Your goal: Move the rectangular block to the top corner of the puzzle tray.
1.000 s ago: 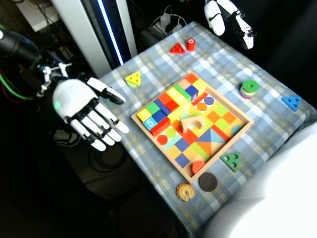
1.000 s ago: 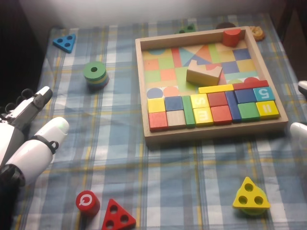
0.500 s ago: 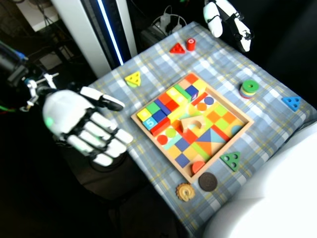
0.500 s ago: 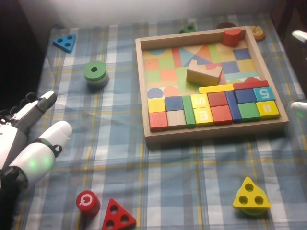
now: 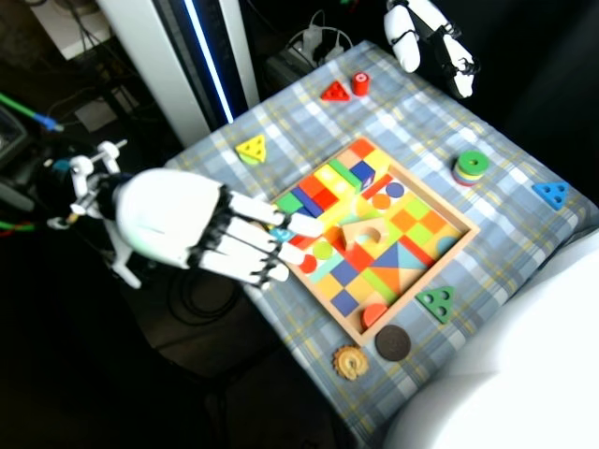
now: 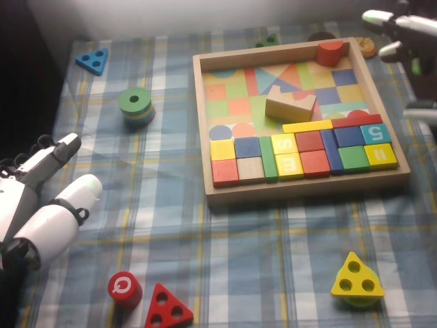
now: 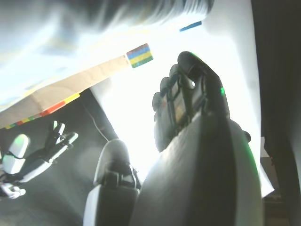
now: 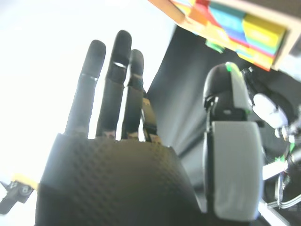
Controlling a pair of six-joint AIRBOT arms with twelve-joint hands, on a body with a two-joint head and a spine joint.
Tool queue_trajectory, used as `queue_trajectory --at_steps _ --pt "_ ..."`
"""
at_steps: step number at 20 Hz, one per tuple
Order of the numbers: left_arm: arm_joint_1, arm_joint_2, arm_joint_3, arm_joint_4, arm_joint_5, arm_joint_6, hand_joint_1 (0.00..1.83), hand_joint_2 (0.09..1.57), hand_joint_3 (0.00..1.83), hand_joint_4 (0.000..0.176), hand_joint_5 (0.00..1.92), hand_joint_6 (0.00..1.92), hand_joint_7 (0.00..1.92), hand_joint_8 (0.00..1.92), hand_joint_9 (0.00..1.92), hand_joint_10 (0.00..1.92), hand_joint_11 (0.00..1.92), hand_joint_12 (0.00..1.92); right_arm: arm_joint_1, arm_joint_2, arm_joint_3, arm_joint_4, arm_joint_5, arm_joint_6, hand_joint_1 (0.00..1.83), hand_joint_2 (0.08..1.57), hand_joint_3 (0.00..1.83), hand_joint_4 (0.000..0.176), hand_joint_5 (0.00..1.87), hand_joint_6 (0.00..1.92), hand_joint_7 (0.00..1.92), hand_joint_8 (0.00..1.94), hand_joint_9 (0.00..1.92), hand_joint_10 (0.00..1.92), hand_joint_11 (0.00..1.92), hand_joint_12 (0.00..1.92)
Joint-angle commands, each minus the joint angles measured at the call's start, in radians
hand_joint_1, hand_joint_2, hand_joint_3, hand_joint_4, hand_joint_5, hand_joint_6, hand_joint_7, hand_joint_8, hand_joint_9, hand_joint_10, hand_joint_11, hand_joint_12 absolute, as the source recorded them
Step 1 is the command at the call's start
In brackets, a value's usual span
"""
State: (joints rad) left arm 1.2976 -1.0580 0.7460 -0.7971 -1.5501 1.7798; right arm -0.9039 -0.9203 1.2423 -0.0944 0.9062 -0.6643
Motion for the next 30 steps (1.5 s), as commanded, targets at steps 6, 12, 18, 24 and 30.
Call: queue_trajectory --at_steps 6,12,18,24,30 --pt "-0.001 -0.001 0.005 0.047 -0.100 -0.005 0.16 1.36 0.00 0.034 0.34 0.00 0.37 0.00 0.30 0.01 0.00 0.74 0.200 -0.082 0.156 -0.318 -0.096 0.310 1.49 1.09 0.00 0.000 0.27 0.01 1.28 1.94 1.50 1.92 1.51 1.92" --pt "-0.002 -0.001 0.007 0.047 -0.097 -0.005 0.19 1.36 0.00 0.037 0.34 0.00 0.35 0.00 0.28 0.00 0.00 0.65 0.356 -0.120 0.184 -0.612 -0.231 0.392 1.83 1.09 0.00 0.000 0.44 0.02 1.46 1.94 1.64 1.92 1.68 1.92" --pt "-0.002 -0.001 0.008 0.049 -0.087 -0.005 0.16 1.37 0.00 0.041 0.31 0.00 0.36 0.00 0.31 0.01 0.00 0.85 0.425 -0.160 0.252 -0.869 -0.291 0.594 1.74 1.13 0.01 0.000 0.51 0.01 1.32 1.94 1.48 1.92 1.51 1.92" --pt "-0.002 -0.002 0.008 0.049 -0.083 -0.006 0.18 1.38 0.00 0.032 0.32 0.00 0.37 0.00 0.31 0.01 0.00 0.87 0.460 -0.212 0.297 -1.095 -0.314 0.760 1.70 1.13 0.01 0.000 0.50 0.00 1.38 1.94 1.53 1.92 1.55 1.92" --pt "-0.002 -0.001 0.010 0.052 -0.078 -0.009 0.17 1.37 0.00 0.035 0.33 0.00 0.37 0.00 0.31 0.01 0.00 0.83 0.462 -0.238 0.302 -1.179 -0.314 0.797 1.58 1.16 0.02 0.000 0.52 0.01 1.40 1.94 1.54 1.92 1.53 1.92"
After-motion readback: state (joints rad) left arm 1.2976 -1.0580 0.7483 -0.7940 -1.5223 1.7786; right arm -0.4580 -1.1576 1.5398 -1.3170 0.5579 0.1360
